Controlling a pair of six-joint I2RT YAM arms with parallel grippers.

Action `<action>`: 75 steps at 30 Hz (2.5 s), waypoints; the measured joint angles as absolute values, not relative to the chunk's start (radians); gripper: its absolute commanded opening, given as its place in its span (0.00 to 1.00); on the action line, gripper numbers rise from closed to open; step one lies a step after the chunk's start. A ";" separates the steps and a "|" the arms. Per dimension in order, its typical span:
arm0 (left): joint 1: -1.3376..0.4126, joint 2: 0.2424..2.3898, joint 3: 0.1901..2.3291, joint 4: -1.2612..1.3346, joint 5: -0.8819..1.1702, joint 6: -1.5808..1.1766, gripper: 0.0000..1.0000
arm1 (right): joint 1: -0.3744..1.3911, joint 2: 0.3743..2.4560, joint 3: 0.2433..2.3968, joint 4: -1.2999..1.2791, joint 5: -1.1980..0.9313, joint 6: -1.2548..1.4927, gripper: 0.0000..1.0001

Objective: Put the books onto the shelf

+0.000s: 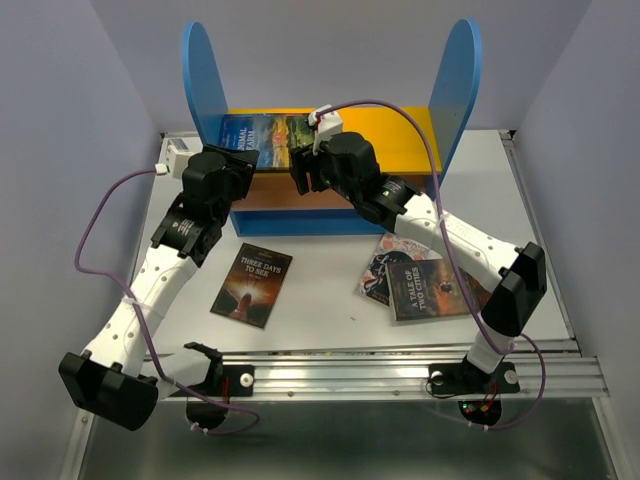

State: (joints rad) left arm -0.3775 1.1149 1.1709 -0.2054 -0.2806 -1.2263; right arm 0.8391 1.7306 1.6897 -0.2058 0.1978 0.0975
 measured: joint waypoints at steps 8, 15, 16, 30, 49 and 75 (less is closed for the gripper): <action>-0.377 1.116 1.169 -0.202 -0.275 -1.226 0.50 | 0.839 1.731 1.690 -0.205 0.198 0.097 0.71; -0.377 1.125 1.169 -0.197 -0.273 -1.219 0.47 | 0.839 1.731 1.694 -0.210 0.199 0.098 0.70; -0.377 1.125 1.169 -0.196 -0.271 -1.217 0.45 | 0.839 1.731 1.694 -0.210 0.199 0.099 0.70; -0.377 1.051 1.114 -0.192 -0.263 -1.179 0.21 | 0.839 1.743 1.714 -0.220 0.245 0.120 0.68; -0.351 1.082 1.089 -0.220 -0.311 -1.159 0.00 | 0.839 1.748 1.722 -0.224 0.236 0.128 0.68; -0.331 1.134 1.114 -0.212 -0.309 -1.134 0.00 | 0.839 1.781 1.771 -0.254 0.270 0.119 0.57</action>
